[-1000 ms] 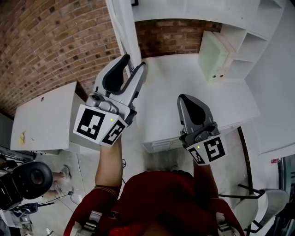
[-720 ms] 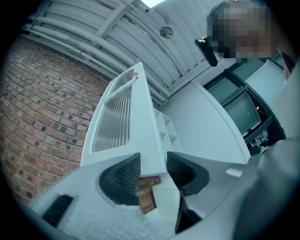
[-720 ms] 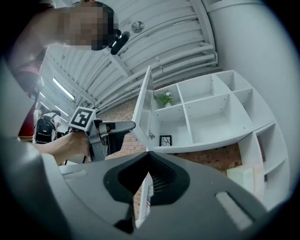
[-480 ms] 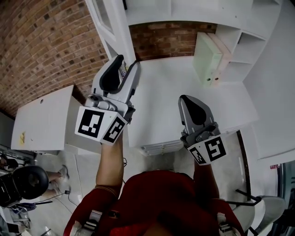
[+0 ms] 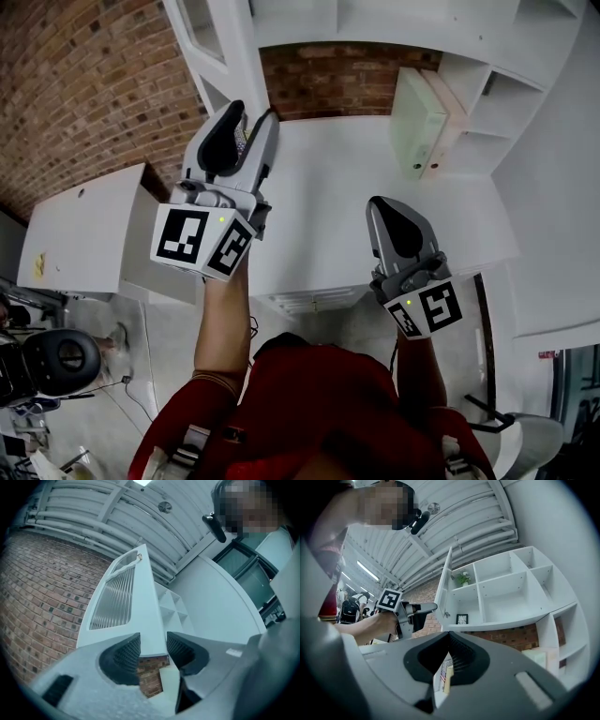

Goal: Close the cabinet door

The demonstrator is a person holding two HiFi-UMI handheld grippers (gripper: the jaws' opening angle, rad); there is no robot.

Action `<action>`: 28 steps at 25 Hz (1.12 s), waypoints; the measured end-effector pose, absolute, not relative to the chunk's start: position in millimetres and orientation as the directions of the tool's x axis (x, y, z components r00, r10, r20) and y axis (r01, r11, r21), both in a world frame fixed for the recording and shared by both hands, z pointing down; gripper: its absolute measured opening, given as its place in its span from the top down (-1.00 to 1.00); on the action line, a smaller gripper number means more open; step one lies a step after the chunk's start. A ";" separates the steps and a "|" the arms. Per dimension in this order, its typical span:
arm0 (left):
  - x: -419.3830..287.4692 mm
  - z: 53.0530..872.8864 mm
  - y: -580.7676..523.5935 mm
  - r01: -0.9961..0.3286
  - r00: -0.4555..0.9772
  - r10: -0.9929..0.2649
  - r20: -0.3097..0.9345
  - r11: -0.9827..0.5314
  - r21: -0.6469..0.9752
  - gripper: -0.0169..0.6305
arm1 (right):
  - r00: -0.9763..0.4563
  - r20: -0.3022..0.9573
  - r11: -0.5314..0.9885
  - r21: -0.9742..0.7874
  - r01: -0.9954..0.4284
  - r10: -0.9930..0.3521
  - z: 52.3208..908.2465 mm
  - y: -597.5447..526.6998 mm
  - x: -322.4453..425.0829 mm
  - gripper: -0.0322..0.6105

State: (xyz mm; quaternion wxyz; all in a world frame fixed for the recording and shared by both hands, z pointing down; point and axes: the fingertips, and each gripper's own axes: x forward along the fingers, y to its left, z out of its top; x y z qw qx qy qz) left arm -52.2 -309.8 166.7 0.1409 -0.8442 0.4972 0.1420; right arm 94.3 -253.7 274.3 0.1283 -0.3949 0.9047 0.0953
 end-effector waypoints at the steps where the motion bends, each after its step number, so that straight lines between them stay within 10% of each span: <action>1: -51.0 166.4 -311.1 -0.882 0.460 -0.802 -0.381 -0.462 -0.092 0.40 | -0.653 -0.307 0.669 0.068 -0.740 -0.692 274.7 -254.4 97.5 0.86; 28: -12.8 171.3 -412.7 -0.774 0.597 -0.696 -0.399 -0.631 -0.057 0.95 | -0.562 -0.275 0.569 0.064 -0.820 -0.780 290.7 -331.6 100.8 0.86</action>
